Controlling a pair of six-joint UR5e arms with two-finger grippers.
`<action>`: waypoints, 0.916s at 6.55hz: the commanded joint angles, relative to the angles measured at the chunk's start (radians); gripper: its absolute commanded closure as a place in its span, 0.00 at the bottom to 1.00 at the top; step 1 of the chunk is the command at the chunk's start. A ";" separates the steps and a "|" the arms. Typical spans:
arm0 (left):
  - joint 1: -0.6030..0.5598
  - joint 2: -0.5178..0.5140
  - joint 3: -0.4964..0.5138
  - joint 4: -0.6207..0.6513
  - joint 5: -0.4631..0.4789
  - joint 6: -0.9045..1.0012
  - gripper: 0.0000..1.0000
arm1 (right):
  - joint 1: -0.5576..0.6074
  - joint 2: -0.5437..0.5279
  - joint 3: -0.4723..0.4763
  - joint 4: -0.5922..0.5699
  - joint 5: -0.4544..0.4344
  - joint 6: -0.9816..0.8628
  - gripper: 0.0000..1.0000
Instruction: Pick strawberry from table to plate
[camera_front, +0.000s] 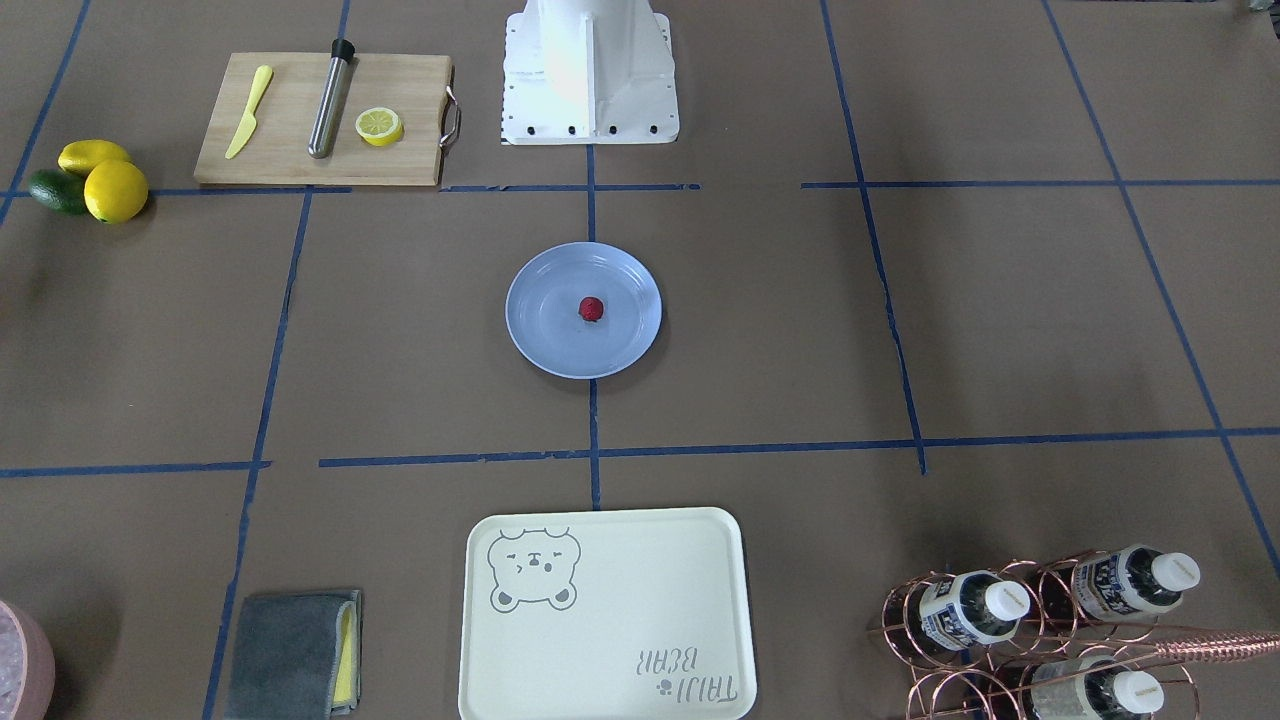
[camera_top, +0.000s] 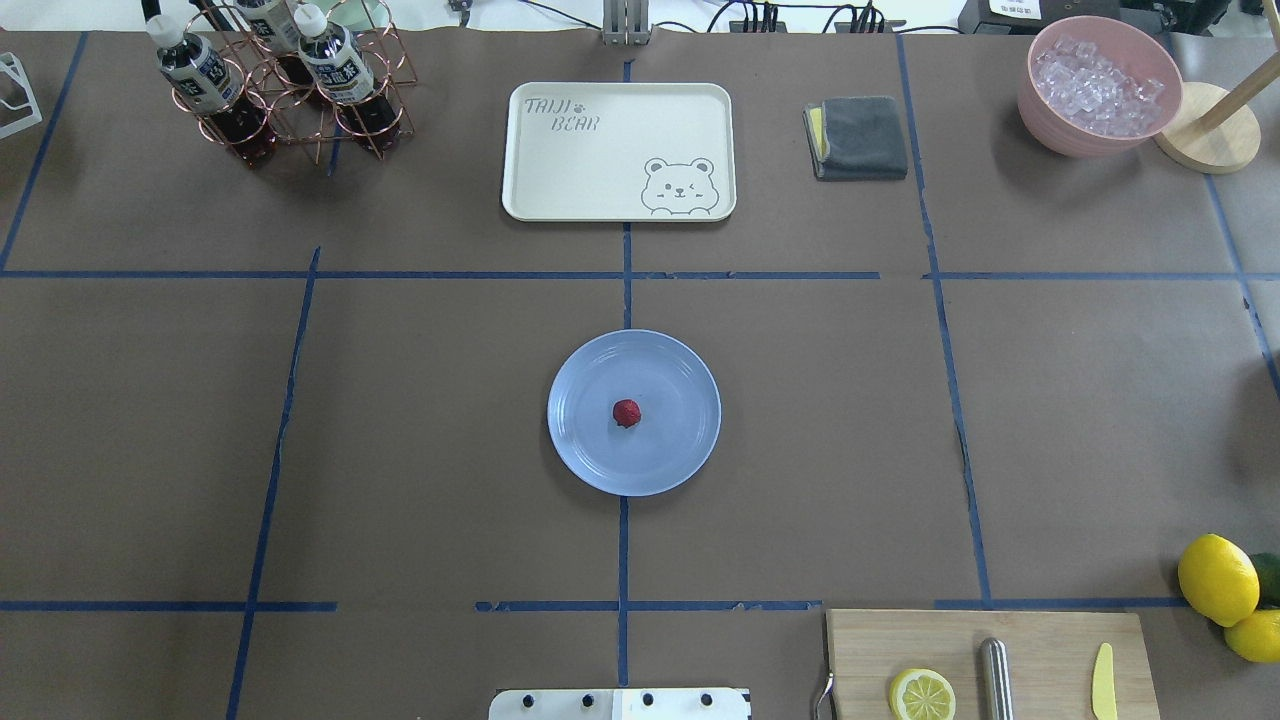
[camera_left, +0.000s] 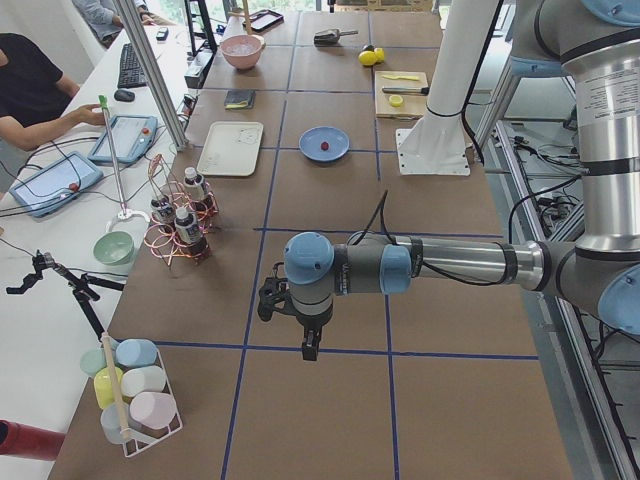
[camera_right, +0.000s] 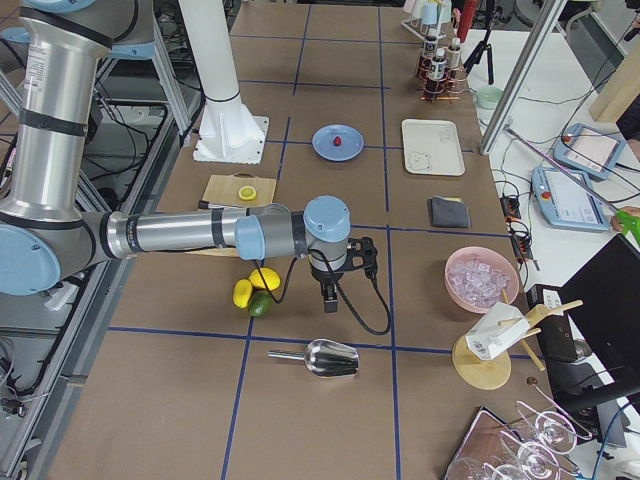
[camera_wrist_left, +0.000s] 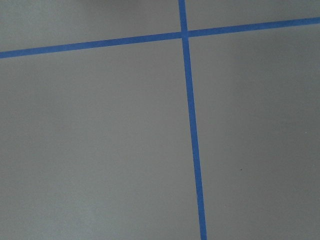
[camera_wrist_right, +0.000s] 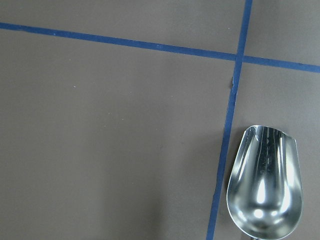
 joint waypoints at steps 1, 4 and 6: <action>0.000 -0.001 0.000 0.002 -0.001 0.000 0.00 | 0.000 0.001 0.000 0.001 0.000 0.000 0.00; 0.000 -0.001 -0.003 0.002 -0.002 -0.002 0.00 | 0.000 0.001 0.000 0.001 0.000 0.000 0.00; 0.000 -0.001 -0.010 0.000 -0.002 -0.002 0.00 | 0.000 0.001 0.000 0.001 0.000 0.000 0.00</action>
